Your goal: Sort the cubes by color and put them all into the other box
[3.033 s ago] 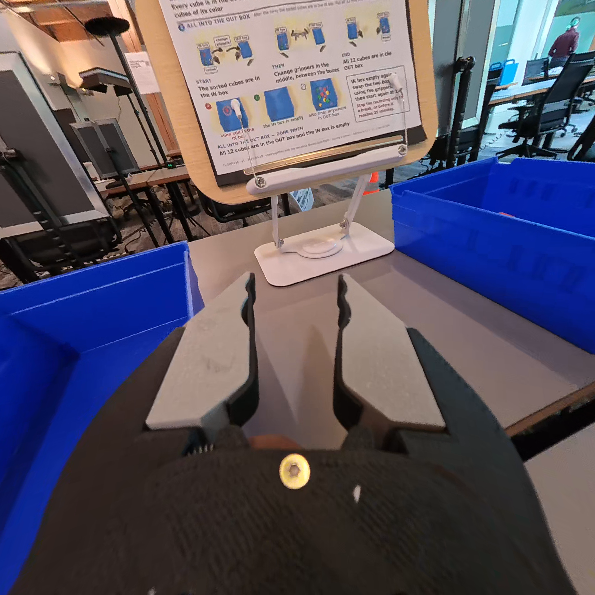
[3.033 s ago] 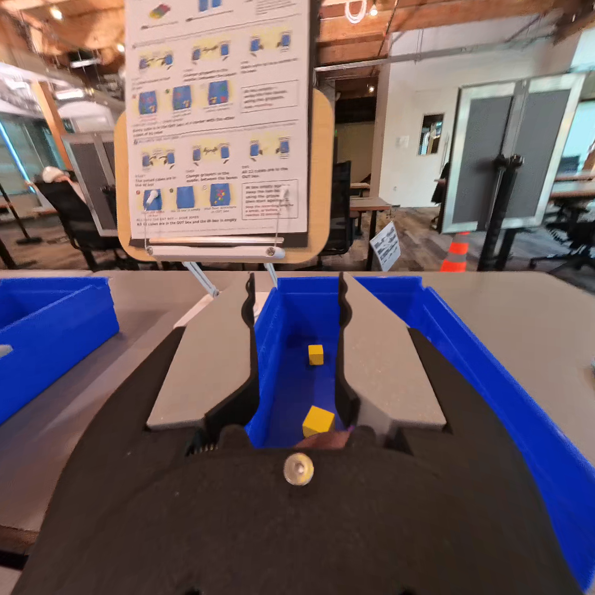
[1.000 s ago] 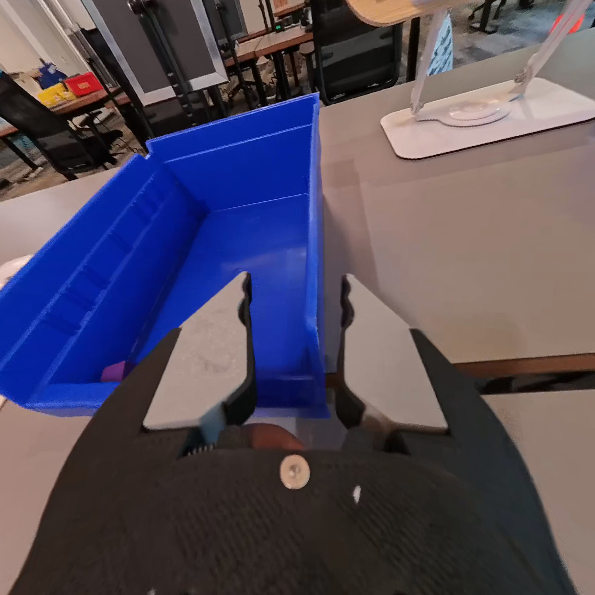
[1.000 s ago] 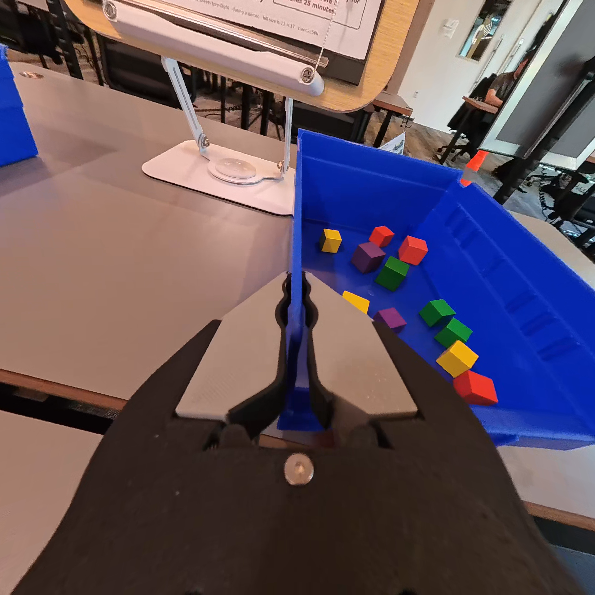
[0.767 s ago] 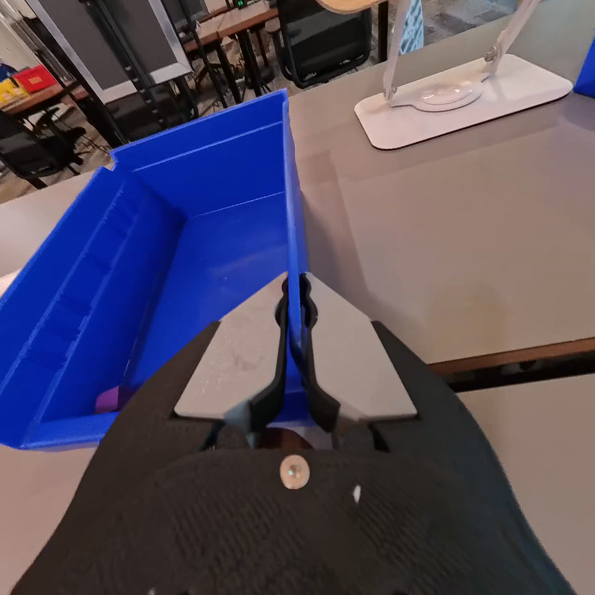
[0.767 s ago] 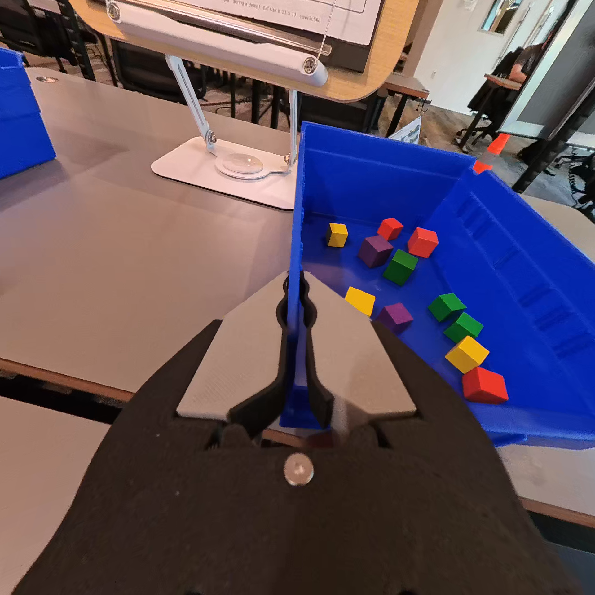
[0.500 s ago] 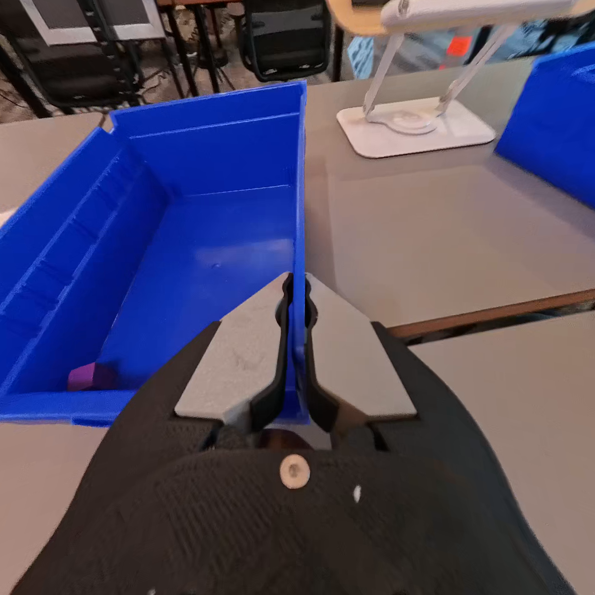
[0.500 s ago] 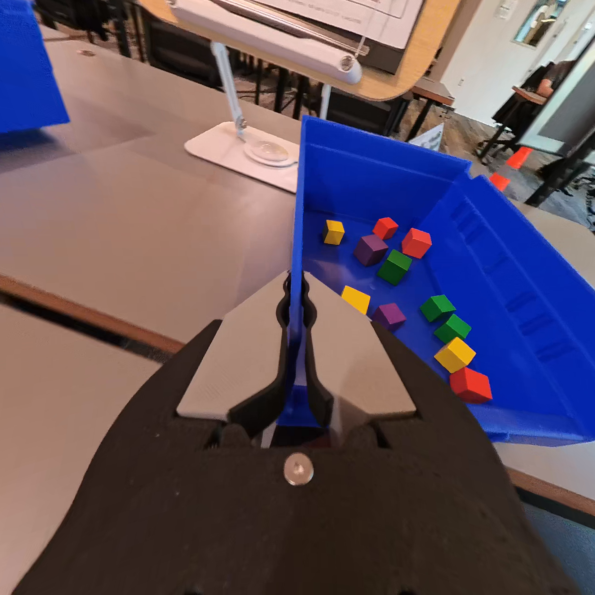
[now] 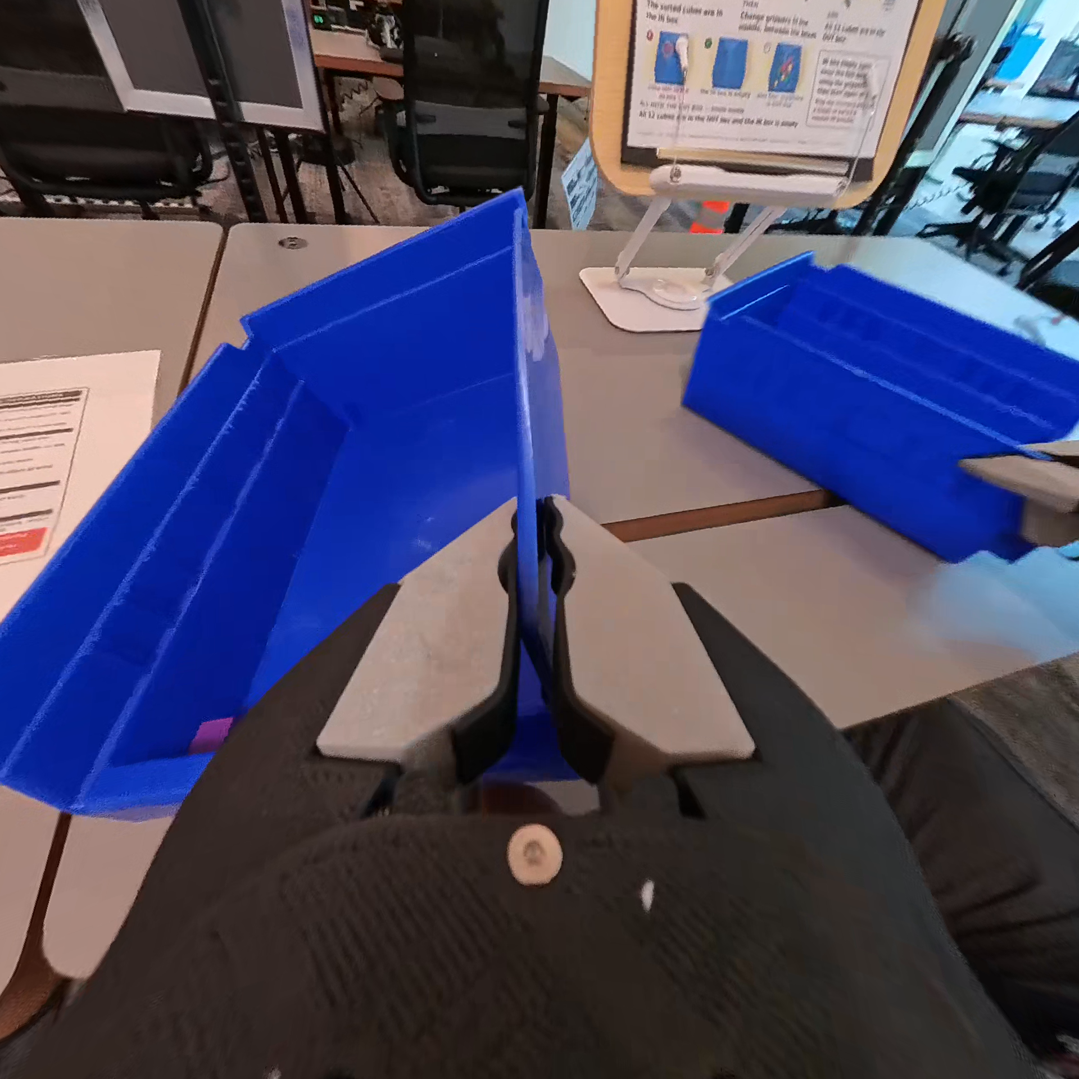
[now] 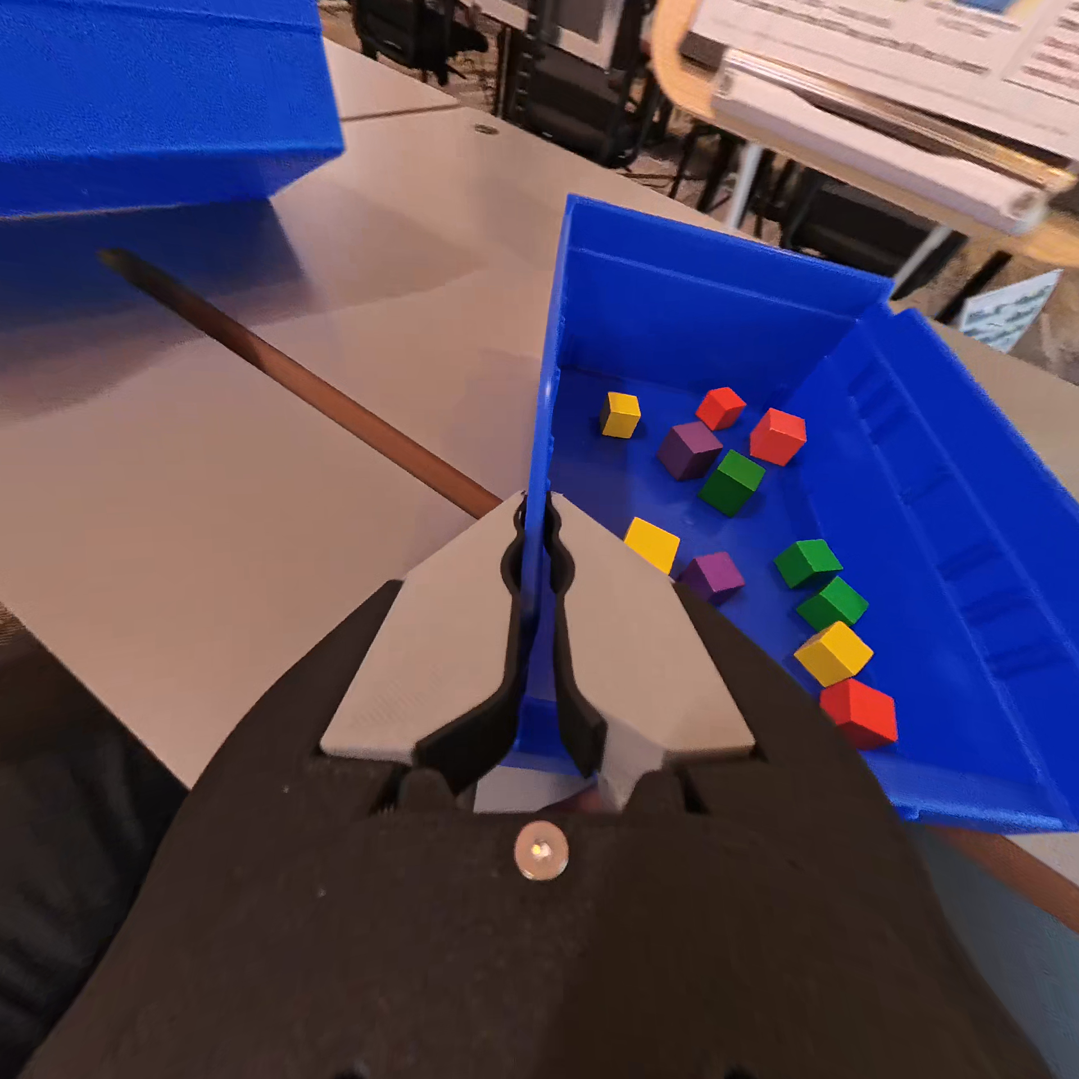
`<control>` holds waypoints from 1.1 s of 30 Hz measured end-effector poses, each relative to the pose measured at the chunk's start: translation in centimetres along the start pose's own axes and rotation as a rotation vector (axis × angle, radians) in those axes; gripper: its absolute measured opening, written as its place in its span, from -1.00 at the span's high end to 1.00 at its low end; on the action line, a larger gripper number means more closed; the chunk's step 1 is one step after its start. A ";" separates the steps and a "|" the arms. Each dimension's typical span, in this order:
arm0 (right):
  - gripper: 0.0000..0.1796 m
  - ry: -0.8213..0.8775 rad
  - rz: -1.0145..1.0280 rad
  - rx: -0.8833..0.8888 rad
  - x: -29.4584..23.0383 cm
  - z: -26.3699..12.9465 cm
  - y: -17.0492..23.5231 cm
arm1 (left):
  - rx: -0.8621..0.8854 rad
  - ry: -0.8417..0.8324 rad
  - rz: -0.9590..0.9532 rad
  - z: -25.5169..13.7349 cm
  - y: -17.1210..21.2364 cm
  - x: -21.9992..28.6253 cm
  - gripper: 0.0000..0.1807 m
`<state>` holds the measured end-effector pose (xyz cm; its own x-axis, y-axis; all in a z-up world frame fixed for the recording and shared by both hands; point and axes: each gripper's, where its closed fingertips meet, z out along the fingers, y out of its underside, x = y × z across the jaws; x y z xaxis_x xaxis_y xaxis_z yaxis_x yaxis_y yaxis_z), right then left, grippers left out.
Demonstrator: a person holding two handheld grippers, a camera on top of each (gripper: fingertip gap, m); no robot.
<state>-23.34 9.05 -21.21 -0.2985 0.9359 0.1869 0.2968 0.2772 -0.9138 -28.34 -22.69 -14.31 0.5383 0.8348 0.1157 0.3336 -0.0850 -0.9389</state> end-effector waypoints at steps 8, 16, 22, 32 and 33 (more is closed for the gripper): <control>0.99 -0.043 0.061 -0.002 -8.6 8.3 -5.0 | 0.056 -0.009 -0.017 -4.5 -0.7 -2.1 0.98; 0.87 -0.146 0.163 -0.110 -16.6 19.0 -11.0 | 0.106 -0.068 -0.037 -7.4 -1.5 -4.8 0.99; 0.96 -0.178 0.148 0.134 -14.9 13.9 -15.8 | 0.127 -0.090 -0.040 -8.8 -1.3 -5.9 0.99; 1.00 0.155 0.283 -0.081 6.8 14.2 -5.3 | 0.118 -0.106 -0.028 -9.5 -1.5 -4.8 0.99; 1.00 0.090 0.285 -0.126 6.0 15.4 -4.0 | 0.121 -0.107 -0.017 -9.5 -1.9 -4.4 0.99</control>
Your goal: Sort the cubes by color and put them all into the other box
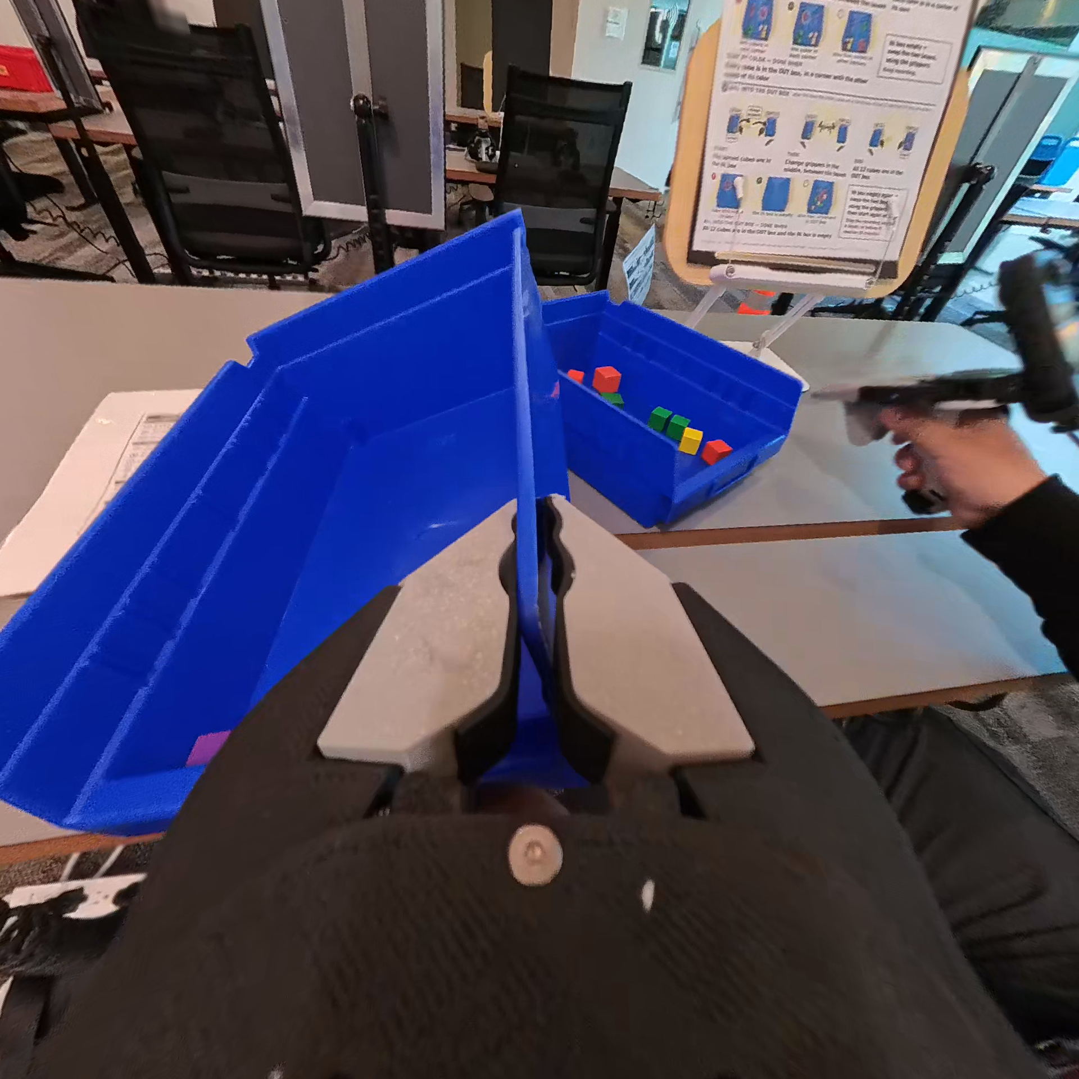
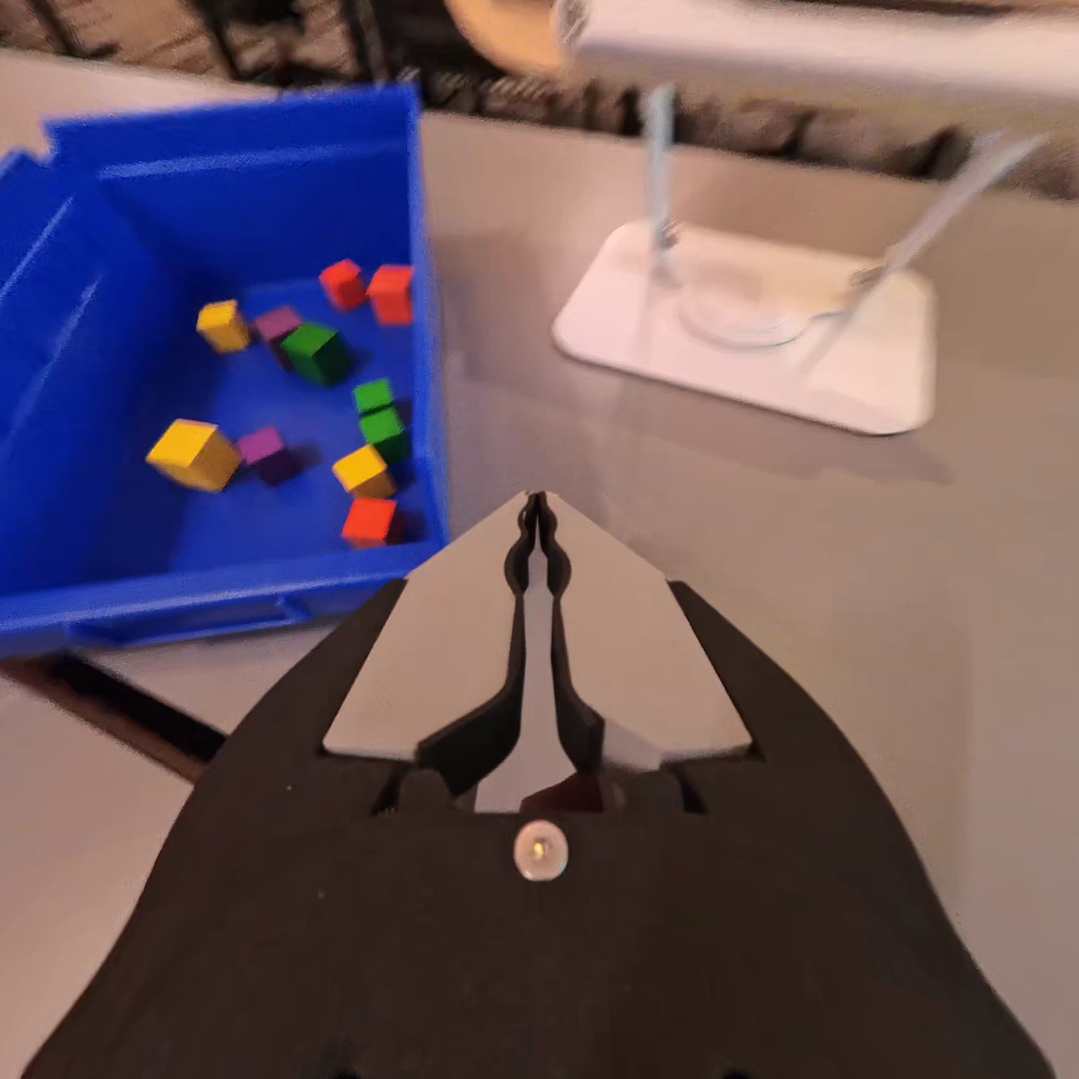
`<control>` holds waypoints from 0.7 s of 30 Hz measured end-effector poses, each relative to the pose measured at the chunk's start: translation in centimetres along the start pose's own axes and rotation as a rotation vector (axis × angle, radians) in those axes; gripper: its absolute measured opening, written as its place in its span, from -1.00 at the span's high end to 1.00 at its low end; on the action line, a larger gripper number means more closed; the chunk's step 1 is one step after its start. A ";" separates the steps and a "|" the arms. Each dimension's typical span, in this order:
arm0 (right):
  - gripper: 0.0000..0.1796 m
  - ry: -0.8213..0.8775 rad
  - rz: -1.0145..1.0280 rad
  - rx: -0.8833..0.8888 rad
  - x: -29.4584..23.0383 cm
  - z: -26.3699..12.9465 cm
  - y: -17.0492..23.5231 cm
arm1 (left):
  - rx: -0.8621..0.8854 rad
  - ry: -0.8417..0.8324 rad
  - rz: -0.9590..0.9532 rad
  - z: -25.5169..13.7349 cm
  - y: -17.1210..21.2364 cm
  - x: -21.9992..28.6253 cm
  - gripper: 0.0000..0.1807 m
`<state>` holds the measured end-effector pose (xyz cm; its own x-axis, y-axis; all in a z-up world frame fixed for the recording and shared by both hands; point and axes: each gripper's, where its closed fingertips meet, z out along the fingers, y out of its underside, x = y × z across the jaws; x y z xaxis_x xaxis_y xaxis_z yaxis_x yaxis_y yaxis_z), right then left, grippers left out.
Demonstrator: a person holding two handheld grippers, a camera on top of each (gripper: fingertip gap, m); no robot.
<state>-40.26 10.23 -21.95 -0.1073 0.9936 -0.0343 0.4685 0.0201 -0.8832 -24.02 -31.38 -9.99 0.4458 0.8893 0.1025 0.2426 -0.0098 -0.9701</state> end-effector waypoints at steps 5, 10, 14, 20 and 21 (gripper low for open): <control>1.00 -0.326 -0.031 -0.106 -6.8 0.2 3.2 | 0.023 0.036 0.041 0.2 -2.3 3.1 0.99; 1.00 -0.187 -0.099 0.020 -2.6 -5.2 2.2 | 0.040 0.099 0.111 0.7 -4.4 7.9 0.99; 1.00 -0.116 -0.089 0.138 2.4 -12.3 1.4 | 0.079 0.186 0.158 1.5 -5.9 13.4 0.99; 0.90 -0.034 -0.037 0.234 9.5 -22.1 0.1 | 0.082 0.357 0.170 3.5 -6.7 22.4 0.99; 0.92 -0.015 -0.022 0.274 10.7 -23.9 -0.3 | 0.079 0.383 0.178 3.8 -6.6 24.1 0.99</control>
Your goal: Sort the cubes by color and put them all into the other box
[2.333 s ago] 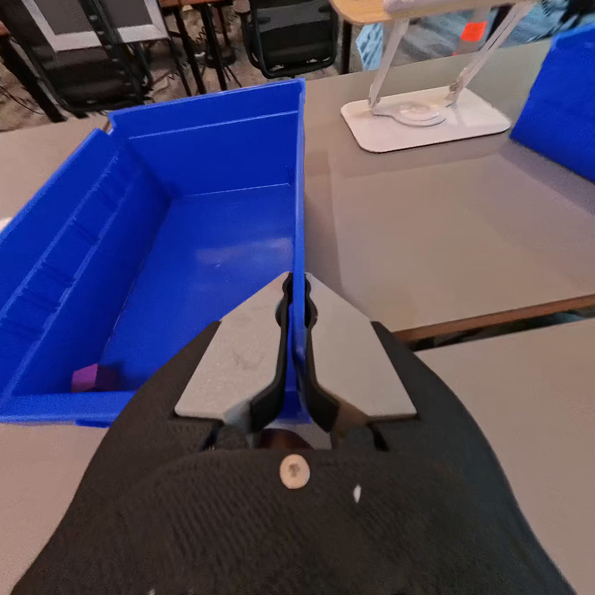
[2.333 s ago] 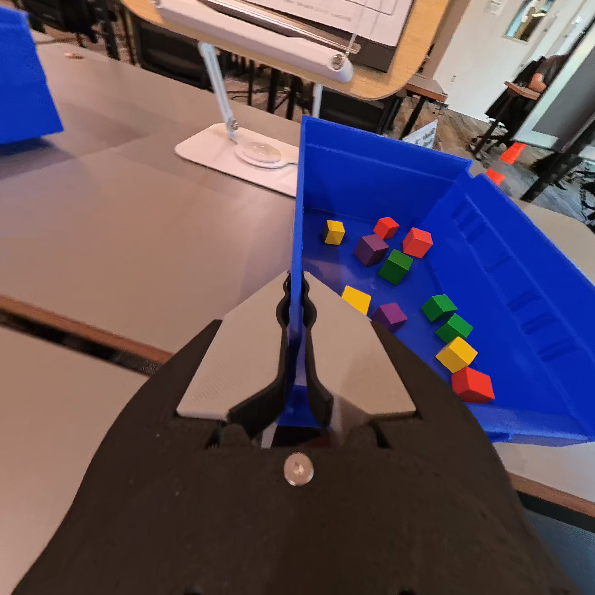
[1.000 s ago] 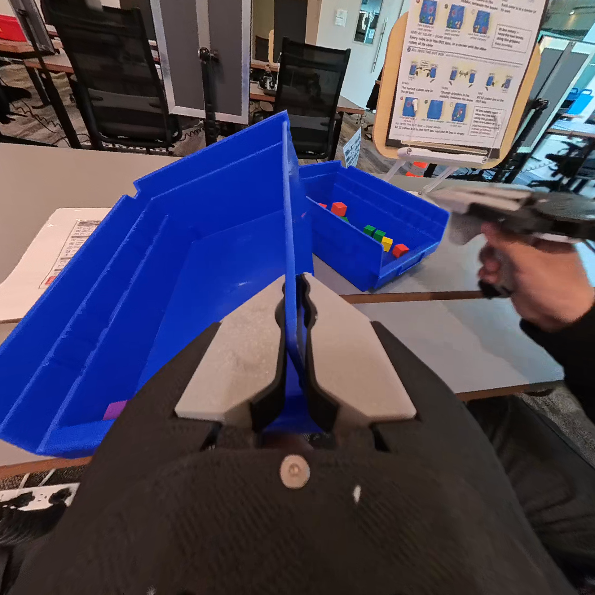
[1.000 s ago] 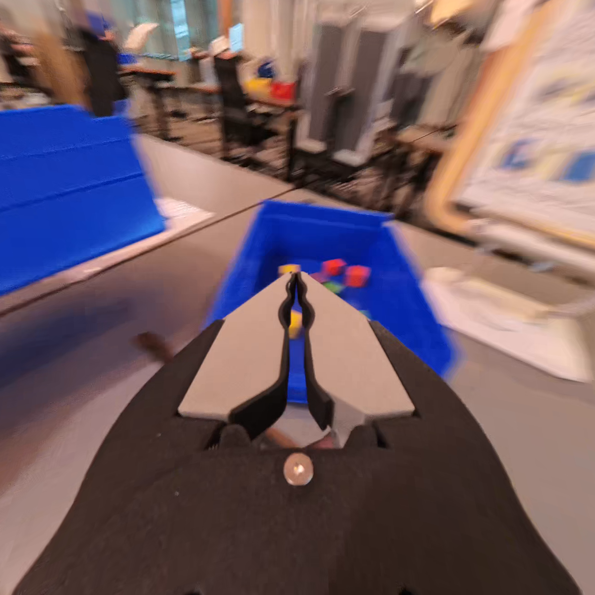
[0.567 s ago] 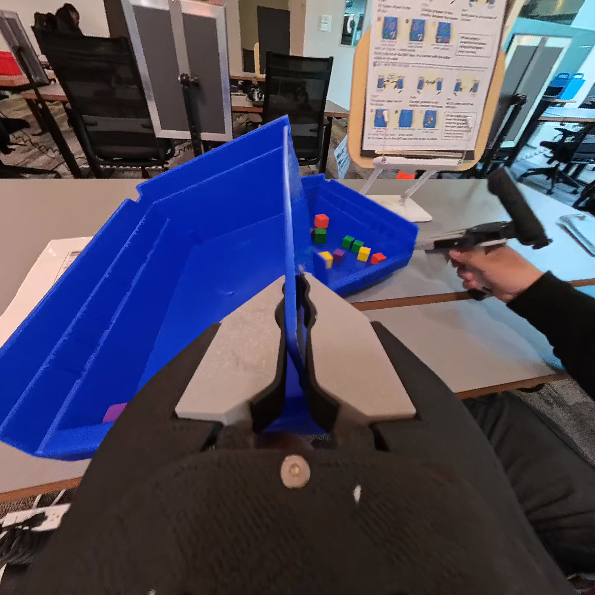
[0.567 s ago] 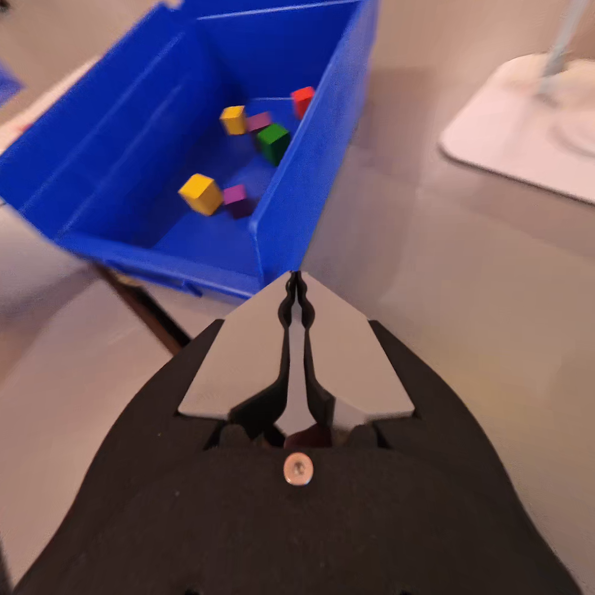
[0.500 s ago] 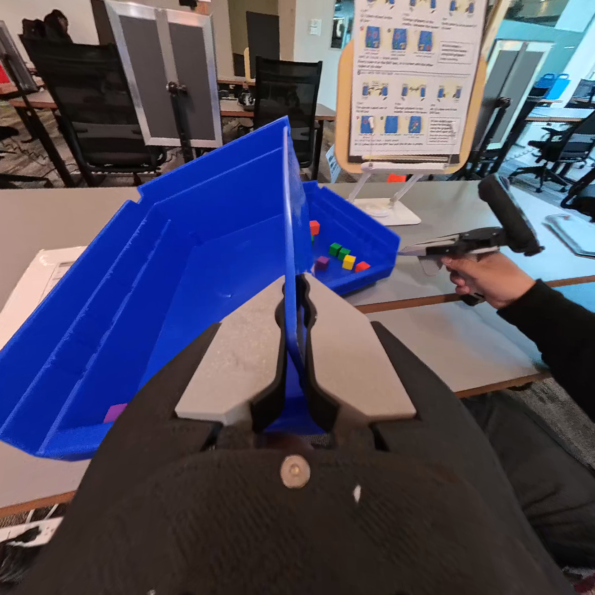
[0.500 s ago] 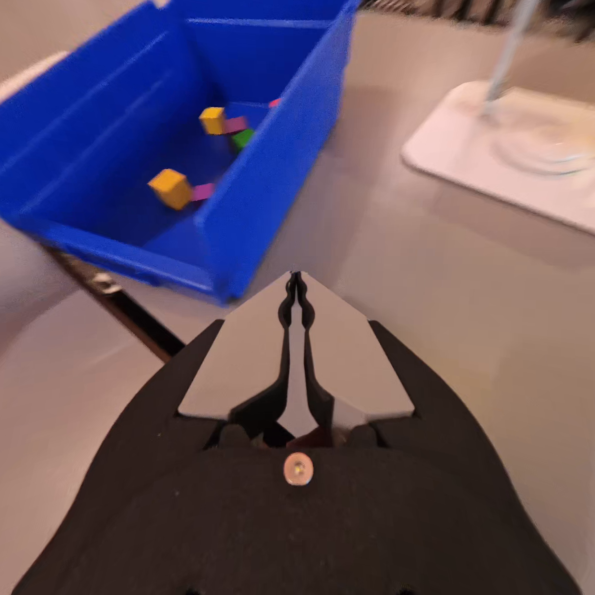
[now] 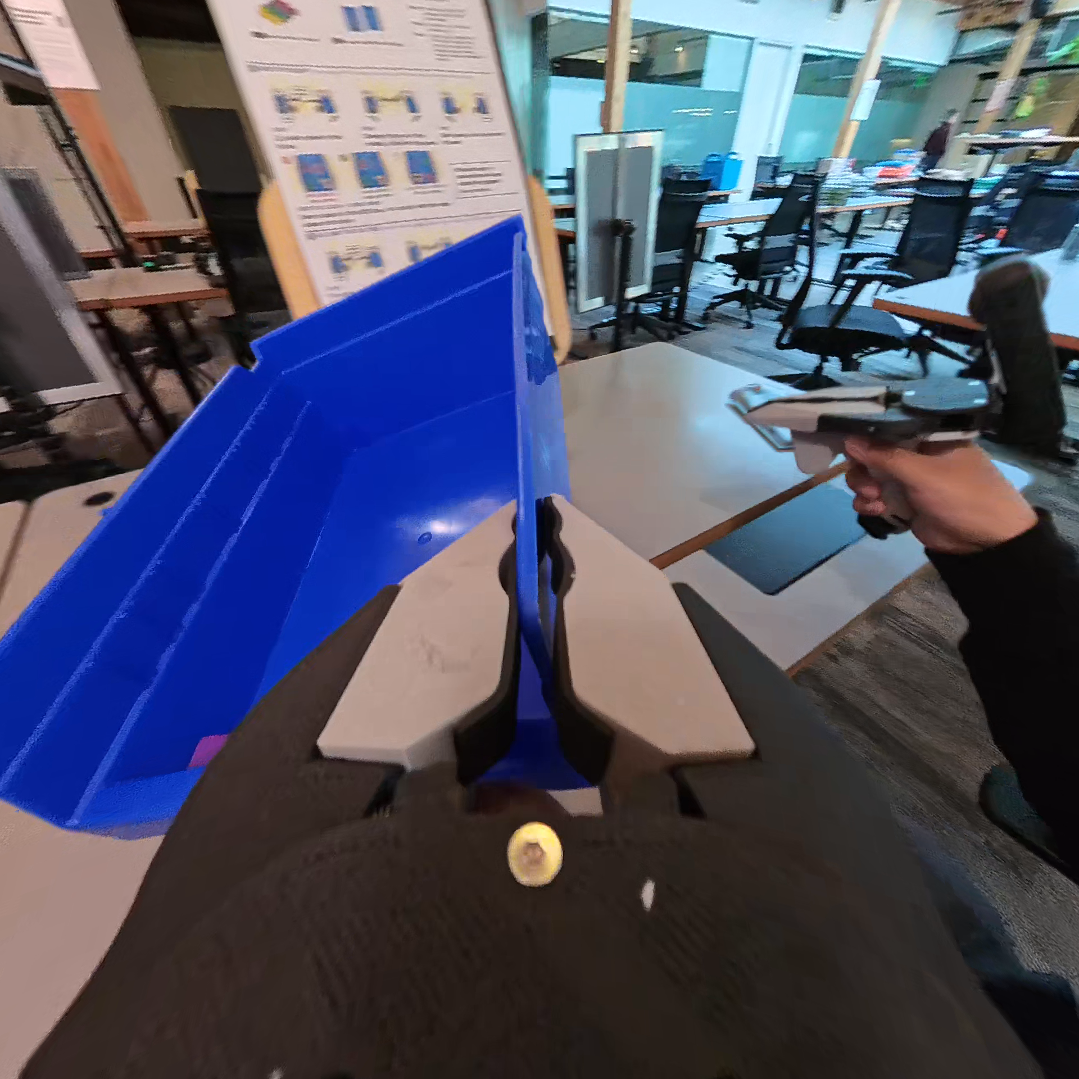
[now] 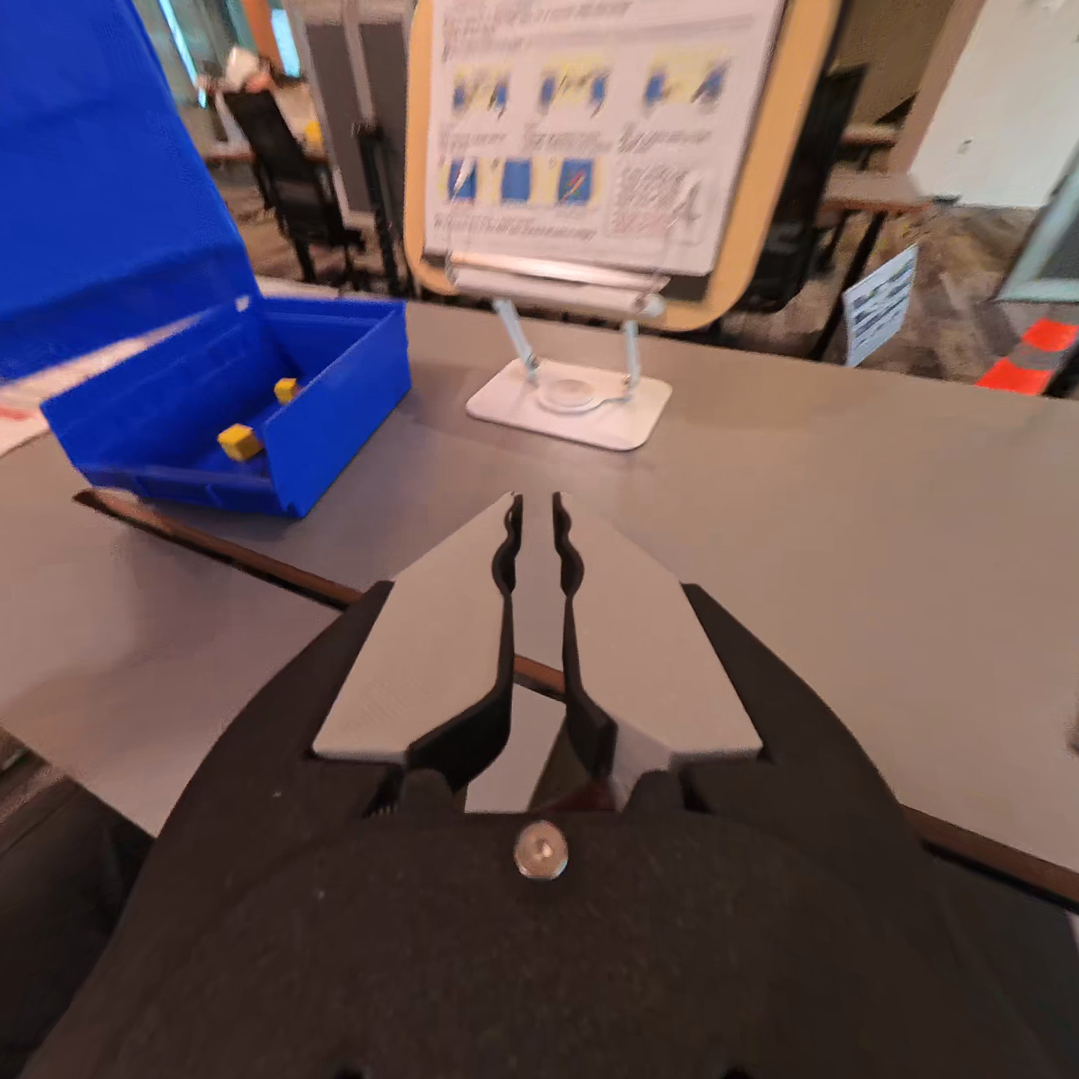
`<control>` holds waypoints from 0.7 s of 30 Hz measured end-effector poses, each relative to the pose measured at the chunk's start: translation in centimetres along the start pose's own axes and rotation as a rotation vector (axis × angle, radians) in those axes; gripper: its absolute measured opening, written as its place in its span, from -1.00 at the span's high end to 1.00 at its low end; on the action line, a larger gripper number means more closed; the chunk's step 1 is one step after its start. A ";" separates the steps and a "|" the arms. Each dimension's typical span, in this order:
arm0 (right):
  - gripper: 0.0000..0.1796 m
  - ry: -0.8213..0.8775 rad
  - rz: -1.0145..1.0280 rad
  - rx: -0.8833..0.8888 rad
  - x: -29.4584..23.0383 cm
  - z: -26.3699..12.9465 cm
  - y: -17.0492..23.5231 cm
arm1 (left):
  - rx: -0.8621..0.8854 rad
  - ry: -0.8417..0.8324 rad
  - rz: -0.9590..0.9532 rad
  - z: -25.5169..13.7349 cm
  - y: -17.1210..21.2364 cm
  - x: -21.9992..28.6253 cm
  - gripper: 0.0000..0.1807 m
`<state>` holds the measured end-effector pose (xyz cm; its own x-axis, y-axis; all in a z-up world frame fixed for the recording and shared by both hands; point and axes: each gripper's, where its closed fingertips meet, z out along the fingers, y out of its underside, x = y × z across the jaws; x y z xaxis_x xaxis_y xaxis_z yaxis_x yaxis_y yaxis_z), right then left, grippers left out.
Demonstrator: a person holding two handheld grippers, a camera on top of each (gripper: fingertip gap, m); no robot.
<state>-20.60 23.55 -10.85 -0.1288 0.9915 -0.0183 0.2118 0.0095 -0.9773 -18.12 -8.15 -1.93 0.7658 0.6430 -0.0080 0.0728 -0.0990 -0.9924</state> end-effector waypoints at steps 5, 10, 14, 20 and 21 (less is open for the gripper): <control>0.95 0.097 0.099 0.142 5.9 -7.3 -2.7 | -0.010 0.125 0.003 5.0 -0.3 7.4 0.99; 1.00 0.169 0.167 0.201 10.3 -11.0 -2.6 | -0.037 0.200 -0.050 12.3 2.1 13.8 0.99; 1.00 0.205 0.165 0.151 11.7 -10.7 -1.3 | -0.130 0.186 -0.117 20.4 6.6 17.8 0.98; 0.95 0.214 0.130 0.027 12.3 -7.9 1.5 | -0.188 0.148 -0.158 30.7 10.4 23.1 0.94; 0.96 0.215 0.123 -0.008 12.4 -7.5 2.3 | -0.199 0.164 -0.145 31.2 10.5 24.0 0.92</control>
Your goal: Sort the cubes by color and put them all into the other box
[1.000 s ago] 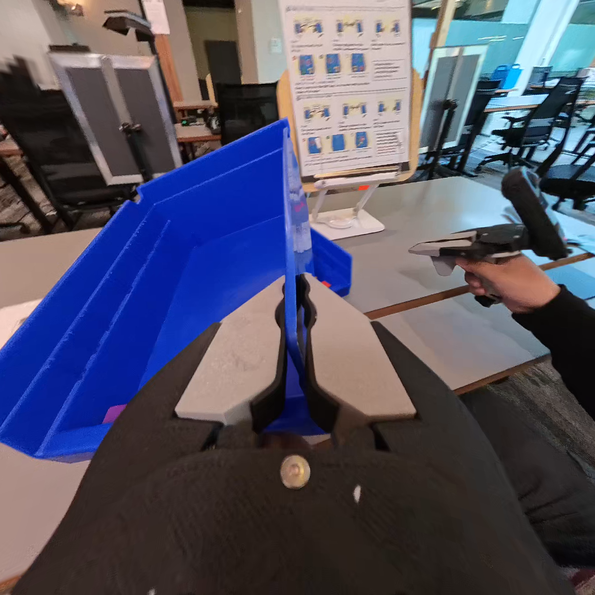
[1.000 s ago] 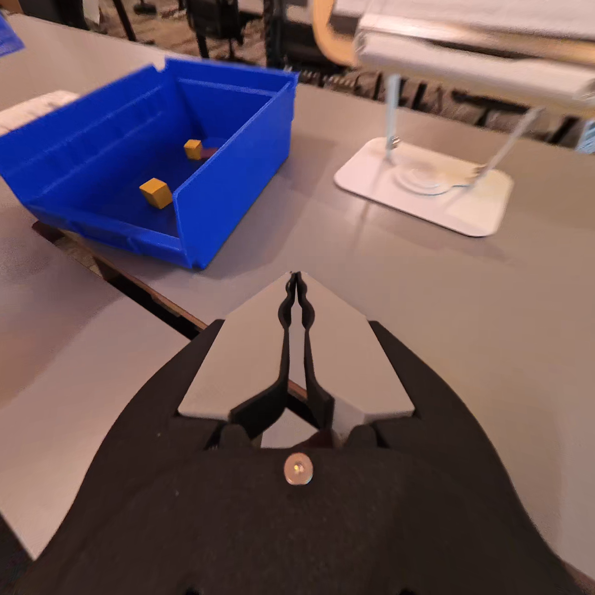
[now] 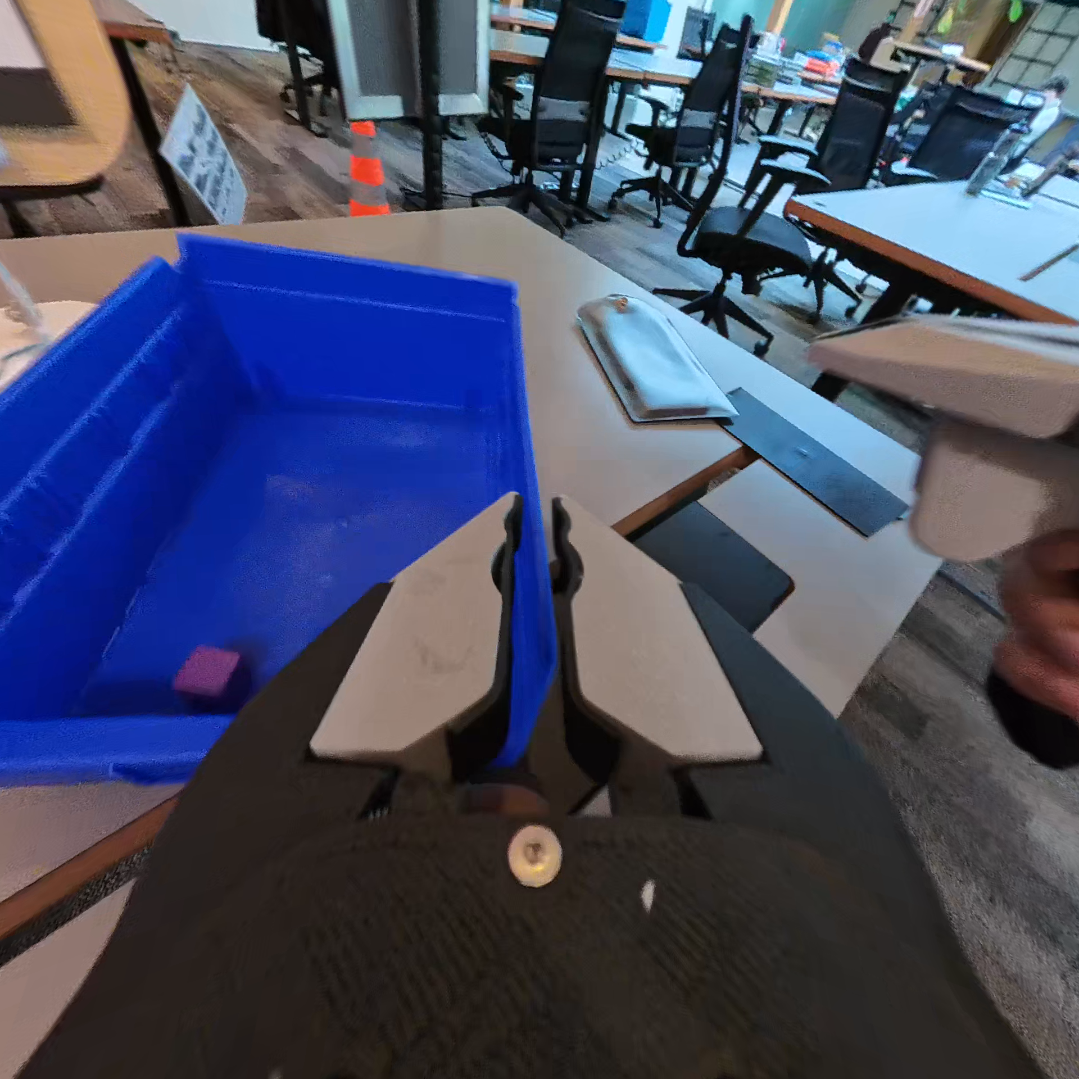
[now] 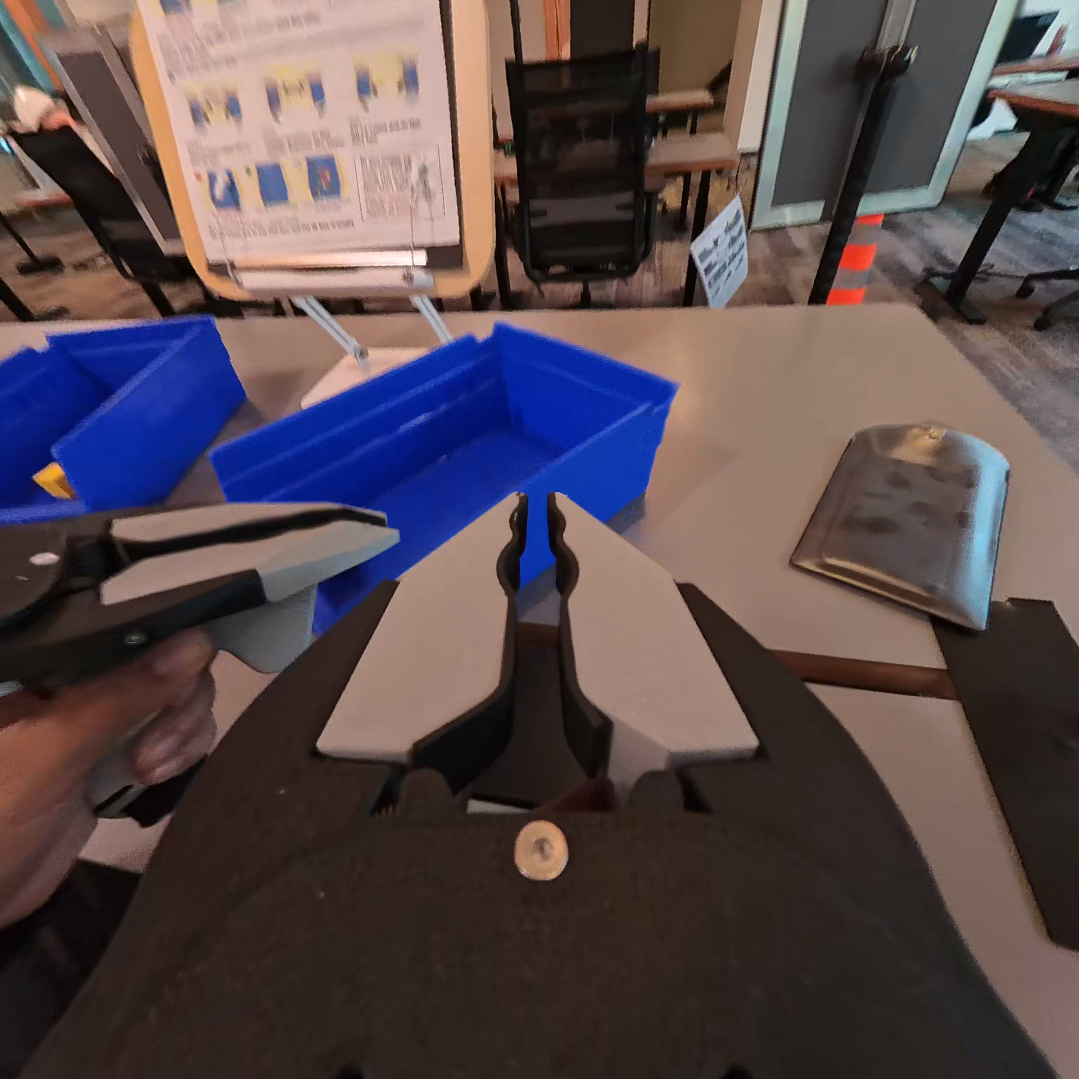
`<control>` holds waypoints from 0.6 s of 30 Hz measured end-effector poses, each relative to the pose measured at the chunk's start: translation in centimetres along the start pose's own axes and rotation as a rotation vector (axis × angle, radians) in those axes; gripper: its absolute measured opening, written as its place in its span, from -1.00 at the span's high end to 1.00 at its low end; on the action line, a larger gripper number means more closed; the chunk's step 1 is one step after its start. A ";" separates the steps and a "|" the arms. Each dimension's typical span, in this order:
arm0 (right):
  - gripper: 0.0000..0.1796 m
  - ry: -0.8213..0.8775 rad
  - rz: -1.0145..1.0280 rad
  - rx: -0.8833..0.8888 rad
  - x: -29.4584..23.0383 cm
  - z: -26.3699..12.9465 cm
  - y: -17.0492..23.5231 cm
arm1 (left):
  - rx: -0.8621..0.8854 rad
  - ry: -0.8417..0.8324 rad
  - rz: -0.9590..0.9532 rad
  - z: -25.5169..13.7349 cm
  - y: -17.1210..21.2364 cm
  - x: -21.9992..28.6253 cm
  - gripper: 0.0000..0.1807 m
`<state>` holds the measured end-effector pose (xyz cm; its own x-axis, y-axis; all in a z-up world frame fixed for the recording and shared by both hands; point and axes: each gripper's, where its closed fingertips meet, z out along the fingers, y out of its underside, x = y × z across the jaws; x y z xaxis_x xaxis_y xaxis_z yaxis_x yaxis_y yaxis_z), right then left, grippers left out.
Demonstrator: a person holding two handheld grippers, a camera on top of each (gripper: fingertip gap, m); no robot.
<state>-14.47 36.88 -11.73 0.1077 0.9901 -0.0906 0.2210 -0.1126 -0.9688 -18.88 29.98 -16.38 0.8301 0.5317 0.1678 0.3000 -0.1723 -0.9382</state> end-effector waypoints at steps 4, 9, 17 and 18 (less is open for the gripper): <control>1.00 -0.113 -0.029 -0.139 -1.6 1.6 3.0 | 0.071 0.103 0.076 -3.0 -1.4 1.8 0.82; 1.00 -0.427 -0.032 -0.233 -9.4 2.1 4.8 | 0.124 0.111 0.004 -10.1 -1.6 -4.9 0.88; 1.00 -0.296 -0.273 -0.476 -13.4 6.4 11.2 | -0.104 -0.212 -0.062 -13.2 4.7 -23.6 0.94; 1.00 -0.249 -0.291 -0.504 -12.3 6.9 11.9 | -0.122 -0.230 -0.074 -13.4 5.5 -24.8 0.95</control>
<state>-19.88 23.92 -23.70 -0.2408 0.9693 0.0503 0.6431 0.1982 -0.7397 -31.53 4.70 -21.64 0.6797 0.7184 0.1480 0.4217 -0.2176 -0.8802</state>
